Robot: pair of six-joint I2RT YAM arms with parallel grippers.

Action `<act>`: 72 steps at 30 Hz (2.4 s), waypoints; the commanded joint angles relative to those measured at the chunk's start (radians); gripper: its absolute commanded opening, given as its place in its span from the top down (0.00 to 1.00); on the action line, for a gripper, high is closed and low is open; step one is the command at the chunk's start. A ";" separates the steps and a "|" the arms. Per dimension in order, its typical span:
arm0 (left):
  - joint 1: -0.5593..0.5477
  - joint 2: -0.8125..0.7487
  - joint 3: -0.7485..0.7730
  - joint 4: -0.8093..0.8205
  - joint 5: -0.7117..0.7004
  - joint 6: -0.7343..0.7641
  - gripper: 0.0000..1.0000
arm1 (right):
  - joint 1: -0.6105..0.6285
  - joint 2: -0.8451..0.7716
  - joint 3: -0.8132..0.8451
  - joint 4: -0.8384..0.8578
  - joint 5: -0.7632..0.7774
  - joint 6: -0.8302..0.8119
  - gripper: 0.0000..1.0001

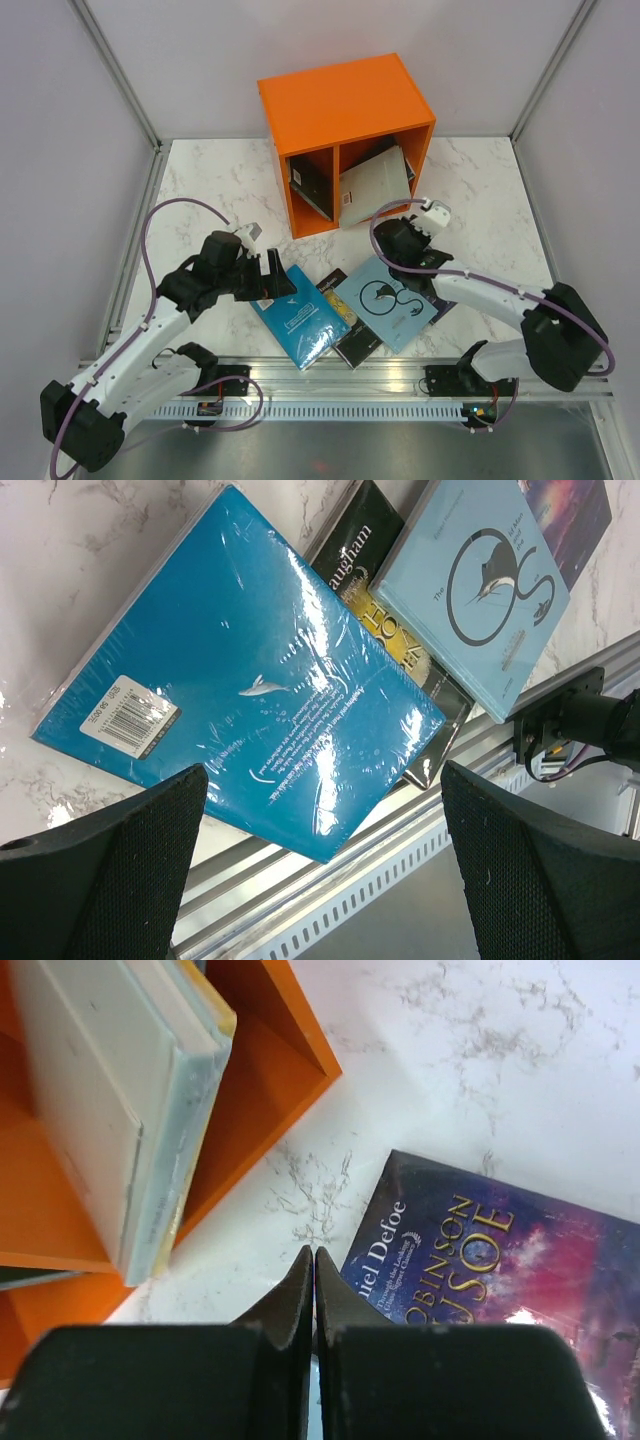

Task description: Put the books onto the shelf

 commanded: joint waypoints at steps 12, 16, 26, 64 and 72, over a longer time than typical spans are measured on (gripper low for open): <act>-0.006 -0.028 0.005 0.032 -0.001 0.019 0.00 | -0.042 0.419 0.385 -0.085 -0.022 0.045 1.00; -0.006 -0.041 0.007 0.028 -0.002 0.023 0.00 | -0.050 0.510 0.448 -0.083 -0.019 0.043 1.00; -0.006 -0.036 0.008 0.026 -0.002 0.023 0.00 | -0.097 0.637 0.563 -0.030 -0.008 0.005 1.00; -0.007 -0.005 0.007 0.014 -0.040 0.009 0.00 | -0.152 0.144 0.338 -0.137 -0.177 -0.118 0.98; -0.007 0.030 0.007 0.018 -0.044 0.009 0.00 | 0.015 -0.016 0.236 0.060 -0.538 -0.130 1.00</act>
